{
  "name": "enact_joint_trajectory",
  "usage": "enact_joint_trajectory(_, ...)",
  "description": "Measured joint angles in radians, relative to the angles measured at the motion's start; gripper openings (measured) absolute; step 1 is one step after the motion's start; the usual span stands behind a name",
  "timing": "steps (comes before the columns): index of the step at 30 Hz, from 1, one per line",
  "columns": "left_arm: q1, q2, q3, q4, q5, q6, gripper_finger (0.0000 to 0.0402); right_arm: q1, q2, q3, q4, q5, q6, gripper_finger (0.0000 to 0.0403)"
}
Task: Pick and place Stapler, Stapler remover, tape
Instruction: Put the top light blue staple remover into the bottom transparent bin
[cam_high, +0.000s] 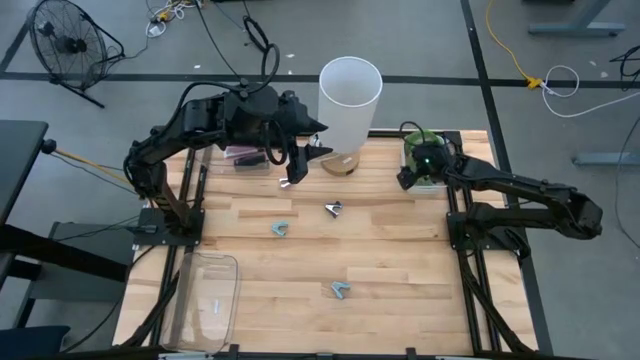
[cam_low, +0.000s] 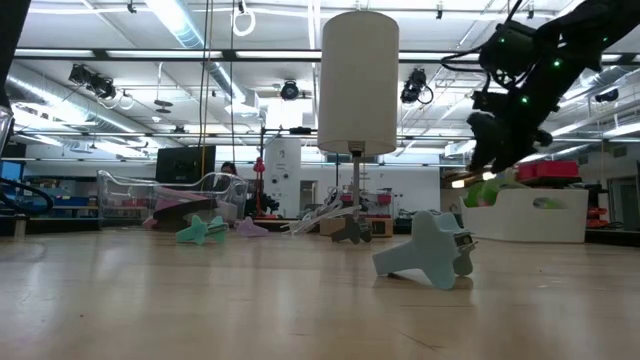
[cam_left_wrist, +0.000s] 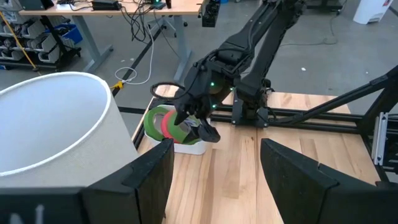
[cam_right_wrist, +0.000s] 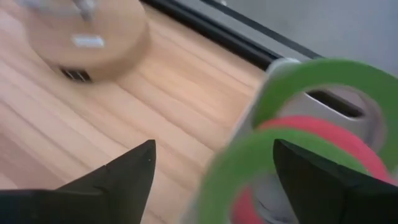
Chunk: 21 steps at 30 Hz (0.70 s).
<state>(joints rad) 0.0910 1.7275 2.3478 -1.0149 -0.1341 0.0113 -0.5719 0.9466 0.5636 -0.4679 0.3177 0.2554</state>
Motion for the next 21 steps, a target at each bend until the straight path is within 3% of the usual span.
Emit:
enact_joint_trajectory(6, 0.0, 0.0, 0.0, -0.004, 0.0, 0.001, 0.0241, -0.015, 0.0, 0.0, 0.164, -0.139, 0.052, 0.0327)
enact_joint_trajectory(14, -0.005, 0.0, 0.0, -0.112, 0.0, 0.001, 0.0241, 0.001, -0.003, 0.001, 0.413, -0.598, 0.08, 0.0327)
enact_joint_trajectory(21, -0.026, 0.023, 0.0, -0.293, 0.0, 0.001, 0.0241, 0.059, -0.003, 0.001, 0.38, -0.655, 0.035, 0.0327)
